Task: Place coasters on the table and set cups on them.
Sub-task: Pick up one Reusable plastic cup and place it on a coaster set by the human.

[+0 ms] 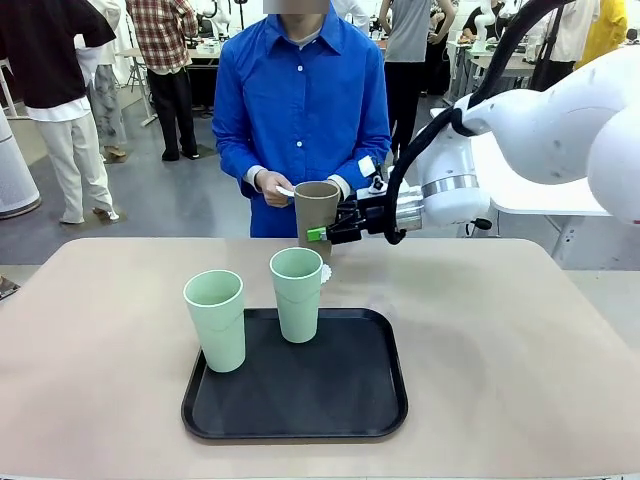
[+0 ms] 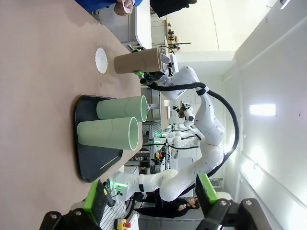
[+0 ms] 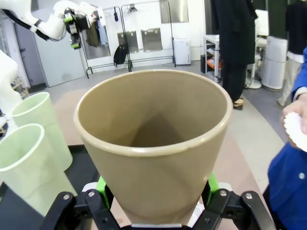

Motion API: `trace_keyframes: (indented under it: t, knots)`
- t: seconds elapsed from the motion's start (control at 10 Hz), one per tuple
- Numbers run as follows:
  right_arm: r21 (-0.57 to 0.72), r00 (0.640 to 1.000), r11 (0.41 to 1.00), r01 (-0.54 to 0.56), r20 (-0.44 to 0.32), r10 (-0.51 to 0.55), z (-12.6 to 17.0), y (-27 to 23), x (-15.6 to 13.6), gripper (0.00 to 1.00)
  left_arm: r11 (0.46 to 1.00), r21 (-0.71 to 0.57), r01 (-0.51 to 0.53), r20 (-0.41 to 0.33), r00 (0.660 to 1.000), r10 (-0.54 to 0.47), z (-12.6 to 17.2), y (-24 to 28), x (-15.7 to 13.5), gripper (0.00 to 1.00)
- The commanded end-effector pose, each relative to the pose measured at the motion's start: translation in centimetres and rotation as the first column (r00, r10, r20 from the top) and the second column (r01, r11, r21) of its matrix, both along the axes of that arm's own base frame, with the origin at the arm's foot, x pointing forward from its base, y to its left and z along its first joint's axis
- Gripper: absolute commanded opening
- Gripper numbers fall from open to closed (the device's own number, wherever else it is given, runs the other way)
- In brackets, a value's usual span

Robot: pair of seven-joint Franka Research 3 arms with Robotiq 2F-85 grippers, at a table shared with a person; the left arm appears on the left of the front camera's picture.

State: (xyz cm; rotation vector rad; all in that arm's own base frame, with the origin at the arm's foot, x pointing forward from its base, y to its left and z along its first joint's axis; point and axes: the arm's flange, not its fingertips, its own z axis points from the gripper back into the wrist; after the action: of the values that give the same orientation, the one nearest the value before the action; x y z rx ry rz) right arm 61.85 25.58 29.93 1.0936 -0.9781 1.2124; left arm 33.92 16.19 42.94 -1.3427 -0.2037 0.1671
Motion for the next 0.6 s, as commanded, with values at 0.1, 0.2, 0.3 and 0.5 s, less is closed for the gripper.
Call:
trace_keyframes:
  t: [0.1, 0.2, 0.3, 0.5]
  knots:
    - [0.011, 1.000, 1.000, -0.010, 0.029, 0.010, -0.38, 0.36, 1.81, 0.85, 1.000, -0.012, -0.003, 0.021, 1.000, 0.003, 0.07, 0.17, -0.07, 1.00]
    - [0.008, 0.999, 1.000, -0.012, 0.040, 0.012, -0.66, 0.28, 1.78, 0.85, 1.000, -0.012, -0.003, 0.021, 1.000, 0.003, 0.07, 0.17, -0.07, 1.00]
    - [0.018, 0.999, 1.000, 0.024, 0.040, -0.025, -0.57, 0.48, 1.78, 0.85, 1.000, -0.012, -0.003, 0.021, 1.000, 0.003, 0.07, 0.17, -0.07, 1.00]
    - [0.008, 1.000, 1.000, 0.002, 0.008, -0.003, -0.51, 0.17, 1.11, 0.85, 1.000, -0.012, -0.003, 0.021, 1.000, 0.003, 0.07, 0.17, -0.07, 1.00]
